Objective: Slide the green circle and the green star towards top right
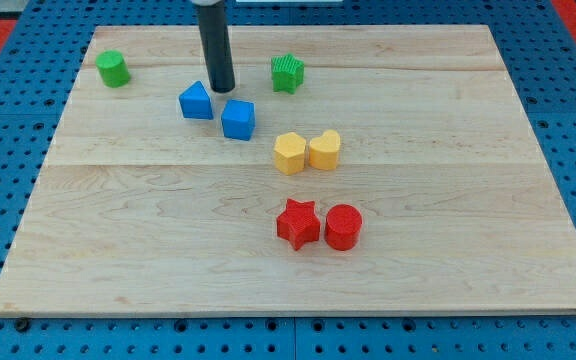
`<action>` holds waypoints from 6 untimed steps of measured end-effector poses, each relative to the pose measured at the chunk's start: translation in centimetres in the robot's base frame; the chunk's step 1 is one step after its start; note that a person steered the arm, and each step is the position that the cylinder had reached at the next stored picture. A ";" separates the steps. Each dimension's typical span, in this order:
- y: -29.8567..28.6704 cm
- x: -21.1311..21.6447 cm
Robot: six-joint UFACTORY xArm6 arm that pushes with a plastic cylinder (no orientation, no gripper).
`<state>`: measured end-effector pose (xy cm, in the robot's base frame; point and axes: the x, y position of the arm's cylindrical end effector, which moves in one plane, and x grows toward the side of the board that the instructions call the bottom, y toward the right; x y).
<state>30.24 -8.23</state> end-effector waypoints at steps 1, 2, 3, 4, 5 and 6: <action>-3.4 -0.1; -6.0 1.9; -0.7 3.8; -8.8 3.1; -18.4 4.2; -21.5 1.0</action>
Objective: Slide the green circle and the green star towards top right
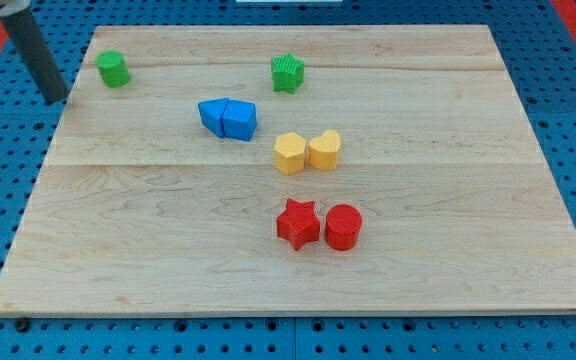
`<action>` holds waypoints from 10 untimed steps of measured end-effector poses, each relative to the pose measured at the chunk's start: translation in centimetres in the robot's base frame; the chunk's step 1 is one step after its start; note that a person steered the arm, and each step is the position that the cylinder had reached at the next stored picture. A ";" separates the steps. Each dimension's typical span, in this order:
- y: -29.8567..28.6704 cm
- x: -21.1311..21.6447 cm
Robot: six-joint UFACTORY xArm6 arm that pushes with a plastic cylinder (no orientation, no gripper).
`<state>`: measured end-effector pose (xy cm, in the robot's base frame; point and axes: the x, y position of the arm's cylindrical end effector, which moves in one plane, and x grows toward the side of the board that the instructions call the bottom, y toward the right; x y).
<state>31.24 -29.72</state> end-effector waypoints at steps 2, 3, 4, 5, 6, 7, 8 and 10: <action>17.6 -4.4; 12.6 -4.3; 9.1 -1.4; 16.0 -0.4; 26.5 -1.6; 24.9 0.1; 27.5 1.4; 36.1 5.5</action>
